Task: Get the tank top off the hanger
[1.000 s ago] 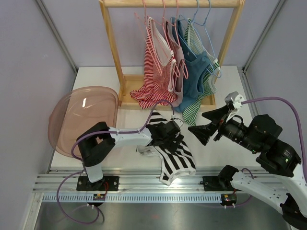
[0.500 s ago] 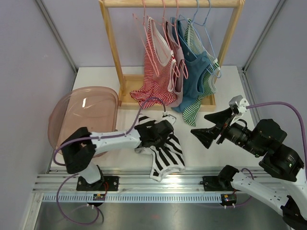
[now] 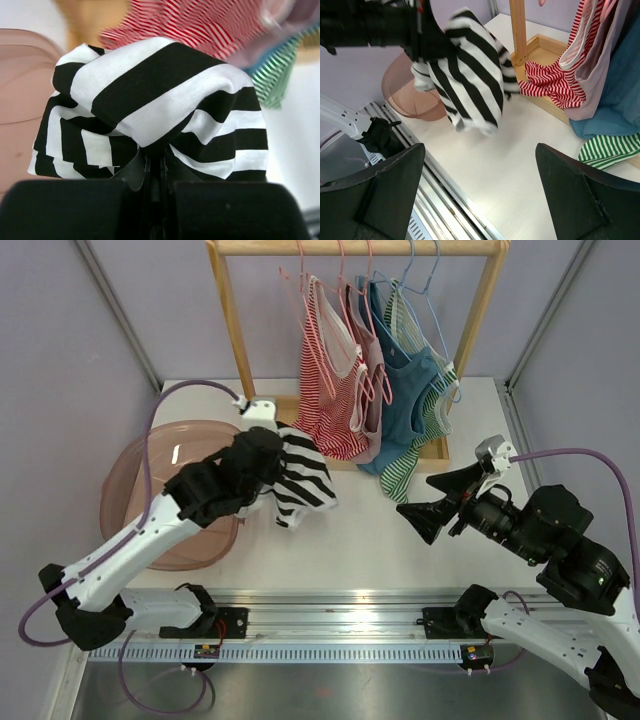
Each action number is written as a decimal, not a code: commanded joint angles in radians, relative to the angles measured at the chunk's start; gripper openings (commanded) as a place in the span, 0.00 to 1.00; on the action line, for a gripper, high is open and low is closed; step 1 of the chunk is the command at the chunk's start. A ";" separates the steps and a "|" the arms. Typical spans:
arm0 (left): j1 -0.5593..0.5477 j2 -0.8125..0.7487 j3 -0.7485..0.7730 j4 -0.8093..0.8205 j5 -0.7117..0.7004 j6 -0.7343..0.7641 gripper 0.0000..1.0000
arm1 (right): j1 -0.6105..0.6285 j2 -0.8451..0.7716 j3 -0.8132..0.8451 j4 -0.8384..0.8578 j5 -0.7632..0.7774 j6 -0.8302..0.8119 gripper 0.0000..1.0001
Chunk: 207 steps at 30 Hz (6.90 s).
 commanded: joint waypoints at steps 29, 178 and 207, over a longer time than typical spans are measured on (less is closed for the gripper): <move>0.874 -0.073 -0.032 -0.027 0.467 0.134 0.99 | 0.003 0.425 0.307 0.043 0.415 0.038 0.99; 0.009 0.106 0.267 0.289 -0.267 0.115 0.00 | -0.224 0.113 0.407 -0.316 -0.281 -0.080 0.00; 0.102 -0.256 -0.187 0.120 0.611 0.153 0.00 | -0.224 0.309 -0.331 1.701 -0.013 0.272 0.00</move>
